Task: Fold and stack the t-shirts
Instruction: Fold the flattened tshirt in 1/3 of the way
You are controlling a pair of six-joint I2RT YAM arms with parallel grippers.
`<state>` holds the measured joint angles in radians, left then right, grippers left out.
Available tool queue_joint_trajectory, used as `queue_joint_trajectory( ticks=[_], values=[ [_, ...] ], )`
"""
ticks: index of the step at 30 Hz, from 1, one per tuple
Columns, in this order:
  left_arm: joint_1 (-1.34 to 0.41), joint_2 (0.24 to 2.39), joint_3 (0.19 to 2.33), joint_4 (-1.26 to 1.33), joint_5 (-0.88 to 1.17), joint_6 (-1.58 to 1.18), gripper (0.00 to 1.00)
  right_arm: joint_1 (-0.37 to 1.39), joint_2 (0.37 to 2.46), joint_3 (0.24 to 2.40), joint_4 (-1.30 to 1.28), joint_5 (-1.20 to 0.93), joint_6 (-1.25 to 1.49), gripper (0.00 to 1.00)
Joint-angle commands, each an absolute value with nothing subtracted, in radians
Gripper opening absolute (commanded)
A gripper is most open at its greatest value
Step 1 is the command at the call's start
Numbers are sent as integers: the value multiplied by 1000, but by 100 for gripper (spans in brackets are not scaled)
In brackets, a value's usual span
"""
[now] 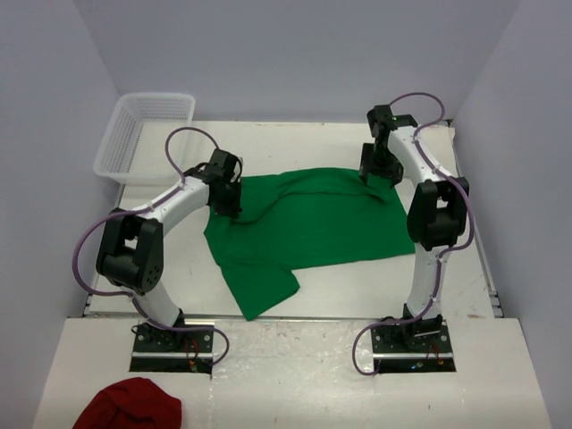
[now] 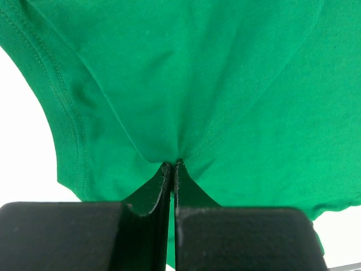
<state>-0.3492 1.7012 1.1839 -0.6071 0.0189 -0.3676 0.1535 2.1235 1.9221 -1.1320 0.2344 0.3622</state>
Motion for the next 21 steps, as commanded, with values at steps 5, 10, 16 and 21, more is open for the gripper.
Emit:
queue_joint_trajectory(
  ticks=[5,10,16,21],
  values=[
    [-347,1623,1278,-681,29,-330,0,190,2109,1957,-1098,129,365,0],
    [-338,1595,1368,-709,89,-330,0,238,2126,1980,-1094,39,330,0],
    [-327,1695,1483,-707,92,-324,0,330,2109,1970,-1057,-78,324,0],
    [-304,1819,1542,-660,106,-314,0,380,2106,1968,-1068,-100,324,0]
  ],
)
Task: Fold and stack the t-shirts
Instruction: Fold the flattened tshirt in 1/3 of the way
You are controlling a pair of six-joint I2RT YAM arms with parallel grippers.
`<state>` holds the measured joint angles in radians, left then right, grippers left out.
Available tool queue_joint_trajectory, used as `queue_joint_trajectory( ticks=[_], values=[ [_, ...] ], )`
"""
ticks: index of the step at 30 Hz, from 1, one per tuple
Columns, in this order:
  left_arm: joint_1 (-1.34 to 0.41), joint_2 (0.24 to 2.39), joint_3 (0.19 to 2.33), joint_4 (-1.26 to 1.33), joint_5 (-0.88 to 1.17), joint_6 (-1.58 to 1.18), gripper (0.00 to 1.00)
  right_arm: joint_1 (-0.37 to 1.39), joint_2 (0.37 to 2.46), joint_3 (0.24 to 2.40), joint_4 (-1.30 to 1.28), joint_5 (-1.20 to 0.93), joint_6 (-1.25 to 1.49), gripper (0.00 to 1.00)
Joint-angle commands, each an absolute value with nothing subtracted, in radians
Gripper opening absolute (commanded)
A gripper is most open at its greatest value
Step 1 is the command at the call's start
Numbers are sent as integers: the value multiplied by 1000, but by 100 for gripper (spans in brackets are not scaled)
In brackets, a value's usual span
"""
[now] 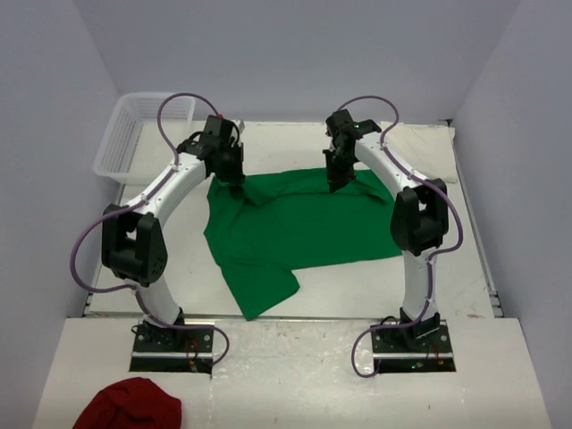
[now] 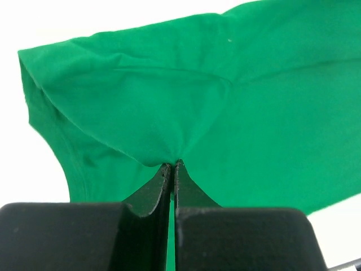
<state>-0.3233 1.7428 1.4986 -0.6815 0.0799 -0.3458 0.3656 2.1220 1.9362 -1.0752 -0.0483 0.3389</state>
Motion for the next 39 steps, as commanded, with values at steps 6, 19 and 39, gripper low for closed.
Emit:
queue_joint_trajectory(
  ticks=[6,19,39],
  values=[
    [-295,1916,1583,-629,120,-302,0,416,2099,1939,-1048,-193,319,10],
    [-226,1953,1606,-551,104,-321,0,571,2306,2243,-1059,-455,340,41],
    [-199,1942,1651,-422,129,-284,0,623,2335,2122,-927,-472,344,54]
  ],
)
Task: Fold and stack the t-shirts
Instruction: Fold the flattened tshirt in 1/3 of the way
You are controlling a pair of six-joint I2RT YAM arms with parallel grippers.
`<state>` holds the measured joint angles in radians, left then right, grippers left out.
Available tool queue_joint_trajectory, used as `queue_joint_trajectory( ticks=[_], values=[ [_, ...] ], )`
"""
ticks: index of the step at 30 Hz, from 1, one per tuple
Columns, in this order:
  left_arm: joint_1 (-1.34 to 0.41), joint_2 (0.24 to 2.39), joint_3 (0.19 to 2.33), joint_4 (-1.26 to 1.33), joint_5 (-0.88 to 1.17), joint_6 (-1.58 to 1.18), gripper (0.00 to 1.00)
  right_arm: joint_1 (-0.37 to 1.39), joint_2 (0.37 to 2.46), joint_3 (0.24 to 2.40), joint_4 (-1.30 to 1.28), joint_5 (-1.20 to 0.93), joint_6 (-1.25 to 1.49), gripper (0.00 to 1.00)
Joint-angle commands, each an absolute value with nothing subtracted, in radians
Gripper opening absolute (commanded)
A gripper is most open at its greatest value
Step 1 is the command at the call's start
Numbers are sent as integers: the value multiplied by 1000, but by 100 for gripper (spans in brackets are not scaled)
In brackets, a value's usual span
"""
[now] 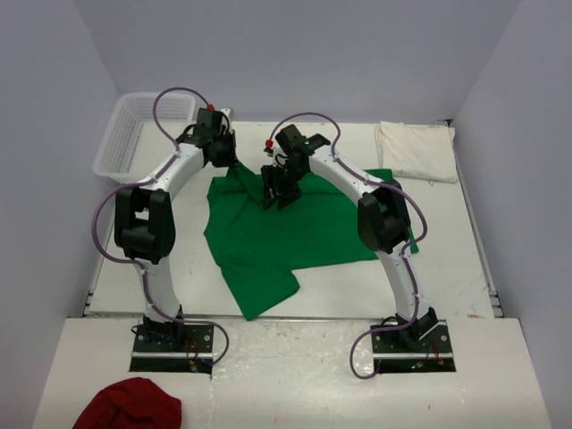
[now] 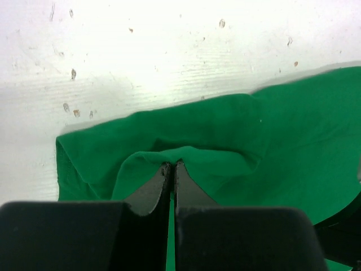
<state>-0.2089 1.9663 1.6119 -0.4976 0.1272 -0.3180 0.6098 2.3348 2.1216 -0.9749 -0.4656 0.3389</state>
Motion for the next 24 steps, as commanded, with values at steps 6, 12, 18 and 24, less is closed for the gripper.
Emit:
queue_joint_trajectory(
  ticks=[6,12,18,24],
  values=[
    [-201,1997,1672,-391,114,-282,0,643,2378,2172,-934,-420,360,49],
    [-199,1990,1586,-354,74,-313,4,660,2355,2099,-844,-272,351,22],
    [-199,1945,1479,-328,37,-348,9,669,2368,2077,-730,-164,316,35],
    [-199,1944,1502,-391,-29,-390,13,673,2414,2174,-732,-94,262,41]
  ],
)
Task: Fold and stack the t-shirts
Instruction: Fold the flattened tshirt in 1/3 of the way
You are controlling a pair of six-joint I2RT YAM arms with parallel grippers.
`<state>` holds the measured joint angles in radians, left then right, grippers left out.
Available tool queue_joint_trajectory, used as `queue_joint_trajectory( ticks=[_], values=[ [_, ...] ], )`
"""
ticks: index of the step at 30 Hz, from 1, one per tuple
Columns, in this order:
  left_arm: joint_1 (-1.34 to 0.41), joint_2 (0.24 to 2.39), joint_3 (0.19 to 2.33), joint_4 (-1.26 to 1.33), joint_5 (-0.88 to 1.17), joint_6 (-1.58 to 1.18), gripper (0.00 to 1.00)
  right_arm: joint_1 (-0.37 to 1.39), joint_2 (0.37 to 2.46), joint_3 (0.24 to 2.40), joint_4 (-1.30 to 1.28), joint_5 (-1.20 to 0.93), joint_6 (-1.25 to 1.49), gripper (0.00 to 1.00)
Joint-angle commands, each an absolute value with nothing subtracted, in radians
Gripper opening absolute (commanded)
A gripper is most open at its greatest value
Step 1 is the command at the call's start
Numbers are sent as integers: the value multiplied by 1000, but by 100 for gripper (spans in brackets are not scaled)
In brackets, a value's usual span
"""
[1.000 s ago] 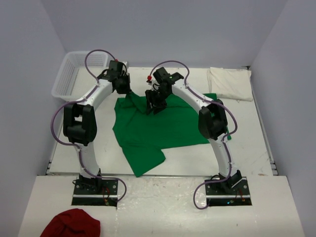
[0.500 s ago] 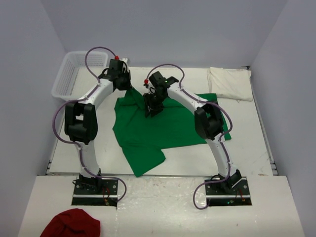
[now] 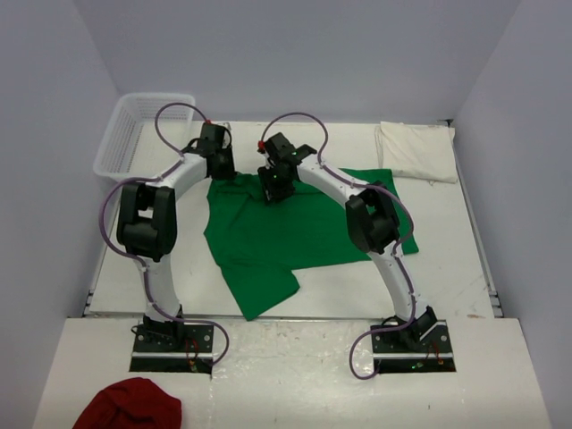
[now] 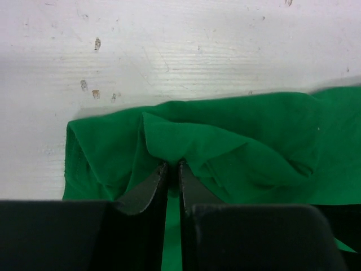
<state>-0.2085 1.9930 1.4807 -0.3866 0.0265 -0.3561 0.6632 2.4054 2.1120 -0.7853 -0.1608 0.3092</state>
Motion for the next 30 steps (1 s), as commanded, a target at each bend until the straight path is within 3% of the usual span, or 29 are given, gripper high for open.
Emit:
queue_joint_trajectory(
  ticks=[1,17,22,30],
  values=[
    [-199,1925,1493,-387,-22,-394,13,675,2416,2183,-729,-95,249,42],
    [-199,1917,1540,-379,31,-377,13,675,2506,2370,-758,-248,216,43],
    [-199,1924,1555,-383,43,-377,14,676,2514,2358,-745,-322,225,50],
    [-199,1924,1559,-387,75,-380,15,677,2560,2404,-756,-364,227,53]
  ],
)
